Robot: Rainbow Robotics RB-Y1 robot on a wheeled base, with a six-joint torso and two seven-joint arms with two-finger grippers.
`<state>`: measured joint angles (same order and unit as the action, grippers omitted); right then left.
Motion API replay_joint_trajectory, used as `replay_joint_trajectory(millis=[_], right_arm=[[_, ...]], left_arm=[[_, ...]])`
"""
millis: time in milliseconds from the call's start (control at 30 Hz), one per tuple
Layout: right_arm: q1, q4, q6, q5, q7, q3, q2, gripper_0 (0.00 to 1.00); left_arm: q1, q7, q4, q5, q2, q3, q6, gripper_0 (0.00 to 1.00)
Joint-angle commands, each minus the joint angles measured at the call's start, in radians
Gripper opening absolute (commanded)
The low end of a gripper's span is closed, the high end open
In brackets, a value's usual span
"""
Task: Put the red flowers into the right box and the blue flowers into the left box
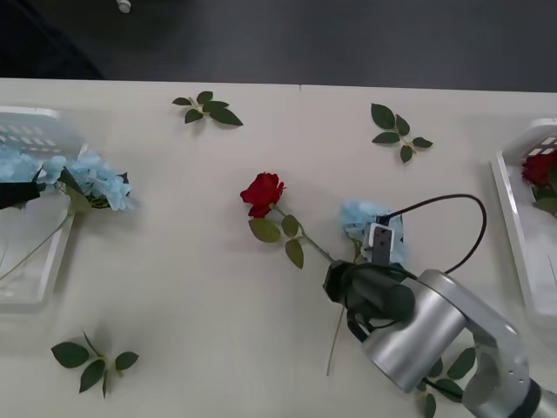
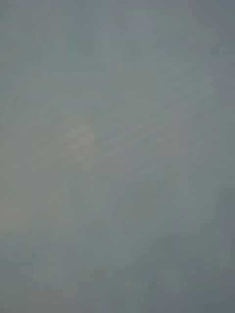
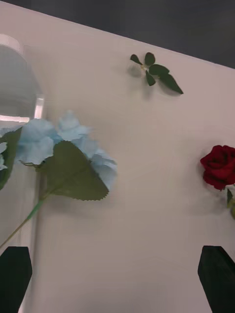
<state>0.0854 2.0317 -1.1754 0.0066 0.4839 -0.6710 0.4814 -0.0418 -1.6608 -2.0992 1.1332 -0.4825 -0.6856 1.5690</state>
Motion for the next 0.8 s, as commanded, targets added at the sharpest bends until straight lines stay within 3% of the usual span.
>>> replay_joint_trajectory(millis=[33, 267, 433, 667, 800], right_arm=[[-0.032, 0.211, -0.055, -0.071, 0.044, 0.077, 0.077, 0.0], [-0.101, 0.432, -0.121, -0.155, 0.073, 0.189, 0.146, 0.0], [-0.13, 0.506, -0.066, -0.162, 0.162, 0.231, 0.201, 0.0], [-0.211, 0.478, 0.33, -0.247, 0.334, 0.34, 0.241, 0.0], [-0.231, 0.437, 0.542, -0.336, 0.455, 0.375, 0.293, 0.0]], left_arm=[[0.019, 0.099, -0.11, -0.041, 0.073, 0.011, -0.007, 1.0], [0.022, 0.096, -0.203, -0.184, 0.113, 0.124, -0.006, 1.0], [0.022, 0.064, -0.234, -0.204, 0.107, 0.219, 0.01, 1.0], [0.022, -0.066, -0.214, -0.099, 0.107, 0.239, 0.017, 1.0], [0.02, -0.198, -0.13, 0.076, 0.107, 0.205, 0.017, 1.0]])
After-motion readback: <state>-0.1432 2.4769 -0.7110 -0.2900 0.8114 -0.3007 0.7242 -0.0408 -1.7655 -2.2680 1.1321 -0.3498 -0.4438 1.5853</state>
